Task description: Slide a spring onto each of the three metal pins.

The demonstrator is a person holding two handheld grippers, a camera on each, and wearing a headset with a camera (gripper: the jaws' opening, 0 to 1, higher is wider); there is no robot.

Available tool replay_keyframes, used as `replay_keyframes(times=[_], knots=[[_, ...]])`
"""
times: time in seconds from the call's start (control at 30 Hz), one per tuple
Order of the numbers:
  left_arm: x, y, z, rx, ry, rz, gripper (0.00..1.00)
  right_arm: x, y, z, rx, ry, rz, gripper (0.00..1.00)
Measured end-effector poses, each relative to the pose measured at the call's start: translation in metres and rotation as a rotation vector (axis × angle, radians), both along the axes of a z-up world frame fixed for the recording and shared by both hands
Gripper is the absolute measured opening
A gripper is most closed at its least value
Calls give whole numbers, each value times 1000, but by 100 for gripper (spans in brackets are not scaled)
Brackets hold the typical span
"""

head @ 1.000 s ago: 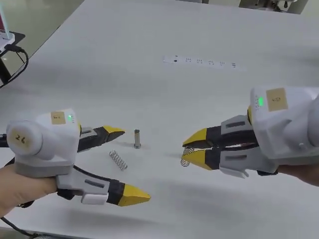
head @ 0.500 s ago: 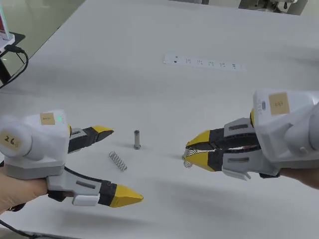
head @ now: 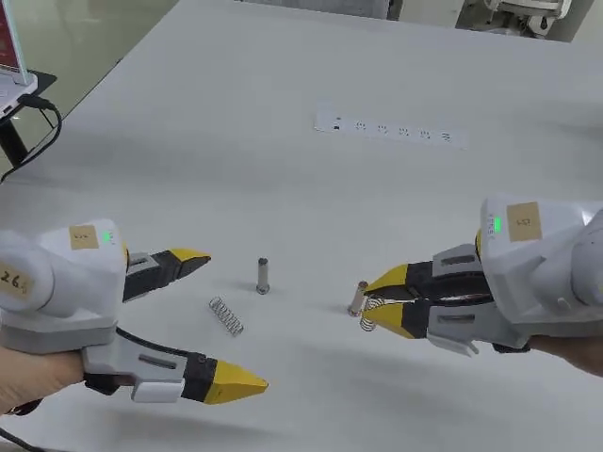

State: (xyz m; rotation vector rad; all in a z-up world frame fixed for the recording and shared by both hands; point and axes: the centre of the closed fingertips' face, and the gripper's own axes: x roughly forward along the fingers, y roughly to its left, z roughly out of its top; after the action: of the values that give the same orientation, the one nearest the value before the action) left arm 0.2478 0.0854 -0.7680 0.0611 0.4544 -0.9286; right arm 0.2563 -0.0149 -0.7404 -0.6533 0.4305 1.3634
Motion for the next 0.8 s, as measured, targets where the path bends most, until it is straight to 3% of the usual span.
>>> replay_keyframes(times=[0.3, 0.8], knots=[[0, 4, 0, -3, 4, 11, 98, 24, -1, 0, 21, -23, -59, 6], [0, 9, -2, 3, 6, 33, 98, 47, 1, -4, 12, -54, -81, 6]])
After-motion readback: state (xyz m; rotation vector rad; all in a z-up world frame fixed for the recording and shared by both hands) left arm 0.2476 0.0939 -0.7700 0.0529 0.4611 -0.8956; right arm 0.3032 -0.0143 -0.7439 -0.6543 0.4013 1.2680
